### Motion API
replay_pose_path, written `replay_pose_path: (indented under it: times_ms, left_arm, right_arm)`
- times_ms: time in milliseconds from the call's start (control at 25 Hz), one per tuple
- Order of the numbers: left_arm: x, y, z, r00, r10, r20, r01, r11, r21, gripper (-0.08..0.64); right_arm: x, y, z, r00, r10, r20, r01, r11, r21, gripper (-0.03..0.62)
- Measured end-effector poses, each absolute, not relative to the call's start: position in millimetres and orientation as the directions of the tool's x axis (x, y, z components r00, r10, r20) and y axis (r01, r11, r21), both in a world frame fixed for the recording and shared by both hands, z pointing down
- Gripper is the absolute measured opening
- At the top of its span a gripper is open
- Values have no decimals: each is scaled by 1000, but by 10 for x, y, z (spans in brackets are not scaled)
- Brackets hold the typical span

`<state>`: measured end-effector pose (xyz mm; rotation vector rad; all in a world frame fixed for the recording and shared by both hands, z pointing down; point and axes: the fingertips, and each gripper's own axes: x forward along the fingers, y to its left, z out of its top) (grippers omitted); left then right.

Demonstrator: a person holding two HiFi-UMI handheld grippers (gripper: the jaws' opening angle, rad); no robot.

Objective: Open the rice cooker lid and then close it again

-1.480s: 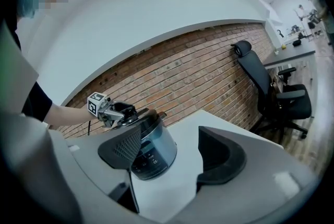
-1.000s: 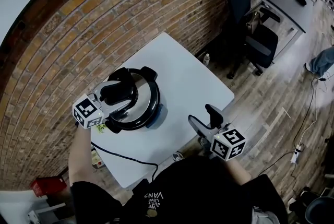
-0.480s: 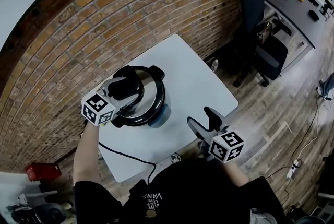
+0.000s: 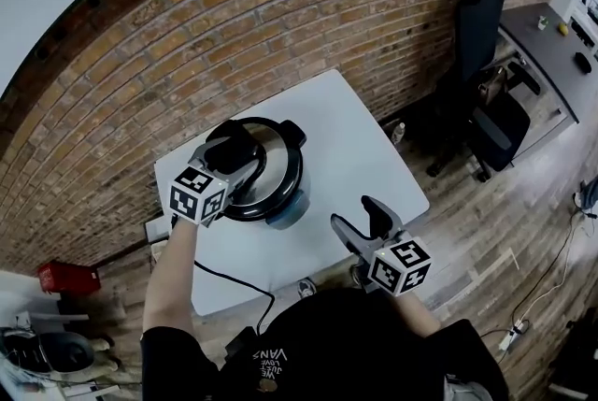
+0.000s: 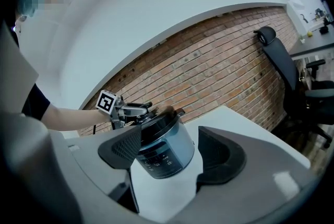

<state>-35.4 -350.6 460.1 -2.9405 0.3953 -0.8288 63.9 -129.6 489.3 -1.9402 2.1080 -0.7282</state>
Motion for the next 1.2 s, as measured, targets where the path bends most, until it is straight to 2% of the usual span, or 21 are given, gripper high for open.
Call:
replay_pose_path:
  times_ms: [240,320,600,880,1200]
  left_arm:
    - [-401,-3520,4589,819,-322,474,-289,-946,-144,287]
    - [-472,-3523,4548,811,-365,457,-326,-931,-164,312]
    - [-916,-3356,4180,791,-531,304,-506,-847,-162,318]
    - [-1520,-2948,3997,664,-725,183,-712,-688,-139,318]
    - [-1944,-2290,4061,505,-854,125,-846,-518,-125,316]
  right_arm:
    - [687,-1366,4807,-185,-968,169,-882,88,-462,334]
    - [714,-1398,4765,-204,-966,160,-884,112,-454,335]
    - [743,-1513,4690,-279,-949,144,-878,192,-438,334]
    - [682,-1665,4633,-394,-908,140,-855,306,-419,334]
    - [579,-1787,4648,-506,-849,150,-821,421,-386,334]
